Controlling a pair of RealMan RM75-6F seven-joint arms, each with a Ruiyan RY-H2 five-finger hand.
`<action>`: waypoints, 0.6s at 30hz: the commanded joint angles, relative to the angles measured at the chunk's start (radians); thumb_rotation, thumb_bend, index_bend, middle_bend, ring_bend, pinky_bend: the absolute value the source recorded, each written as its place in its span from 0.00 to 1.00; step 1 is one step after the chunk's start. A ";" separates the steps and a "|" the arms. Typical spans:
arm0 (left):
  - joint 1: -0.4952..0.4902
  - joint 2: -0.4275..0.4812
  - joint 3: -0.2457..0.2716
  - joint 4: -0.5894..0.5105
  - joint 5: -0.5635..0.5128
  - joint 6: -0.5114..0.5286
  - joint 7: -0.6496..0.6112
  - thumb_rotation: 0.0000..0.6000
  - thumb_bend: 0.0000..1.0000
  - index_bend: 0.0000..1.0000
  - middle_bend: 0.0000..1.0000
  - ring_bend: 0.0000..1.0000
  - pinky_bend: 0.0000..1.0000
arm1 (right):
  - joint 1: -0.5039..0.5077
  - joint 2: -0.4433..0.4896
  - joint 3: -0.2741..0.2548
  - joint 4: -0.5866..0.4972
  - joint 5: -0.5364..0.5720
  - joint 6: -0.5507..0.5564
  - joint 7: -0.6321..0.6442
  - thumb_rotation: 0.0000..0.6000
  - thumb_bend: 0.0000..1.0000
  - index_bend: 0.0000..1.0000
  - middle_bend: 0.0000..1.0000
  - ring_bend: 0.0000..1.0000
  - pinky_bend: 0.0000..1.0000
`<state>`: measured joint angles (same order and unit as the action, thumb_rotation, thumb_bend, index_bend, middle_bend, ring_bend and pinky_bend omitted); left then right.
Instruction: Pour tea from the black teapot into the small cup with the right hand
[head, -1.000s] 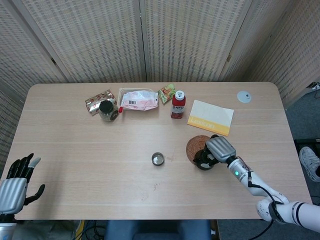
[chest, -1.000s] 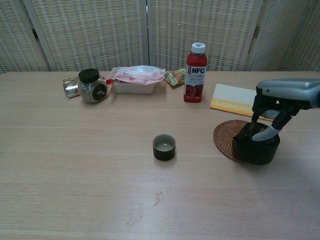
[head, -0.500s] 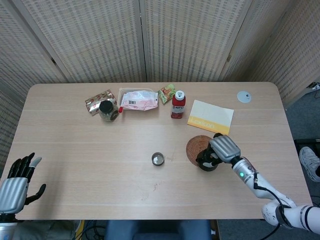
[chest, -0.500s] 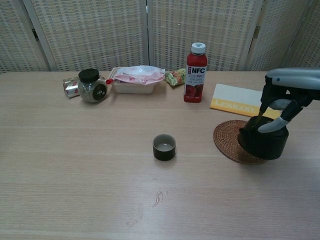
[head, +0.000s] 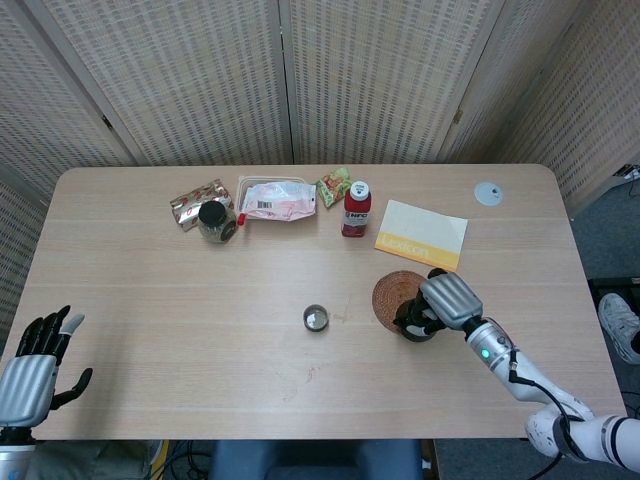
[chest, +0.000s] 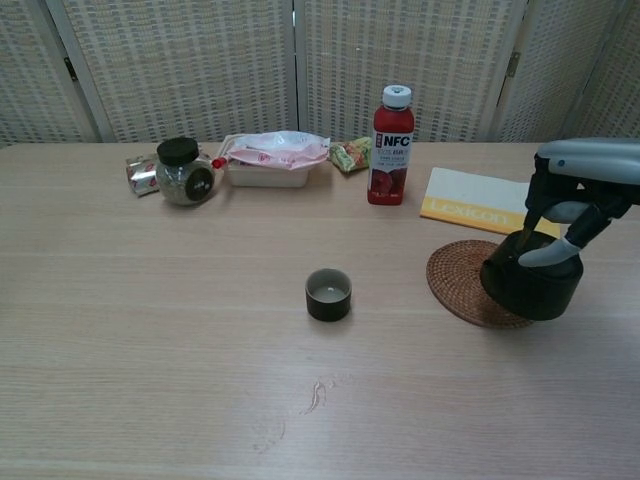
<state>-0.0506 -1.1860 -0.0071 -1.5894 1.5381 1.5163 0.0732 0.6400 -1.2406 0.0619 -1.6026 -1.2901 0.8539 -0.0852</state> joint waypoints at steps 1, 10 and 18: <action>0.000 0.000 0.000 0.000 -0.001 0.000 -0.001 1.00 0.33 0.10 0.00 0.00 0.00 | -0.002 -0.004 -0.001 0.004 -0.004 0.004 0.001 0.74 0.21 1.00 1.00 0.91 0.27; -0.001 -0.002 -0.001 0.005 0.001 0.000 -0.006 1.00 0.33 0.10 0.00 0.00 0.00 | -0.008 -0.016 -0.003 0.016 -0.019 0.019 -0.002 0.74 0.40 1.00 1.00 0.92 0.30; -0.003 -0.002 -0.001 0.009 0.001 -0.003 -0.009 1.00 0.33 0.10 0.00 0.00 0.00 | -0.009 -0.027 0.001 0.028 -0.020 0.030 -0.016 0.74 0.46 1.00 1.00 0.92 0.35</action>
<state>-0.0533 -1.1885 -0.0079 -1.5805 1.5395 1.5136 0.0637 0.6312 -1.2666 0.0627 -1.5756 -1.3105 0.8832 -0.1002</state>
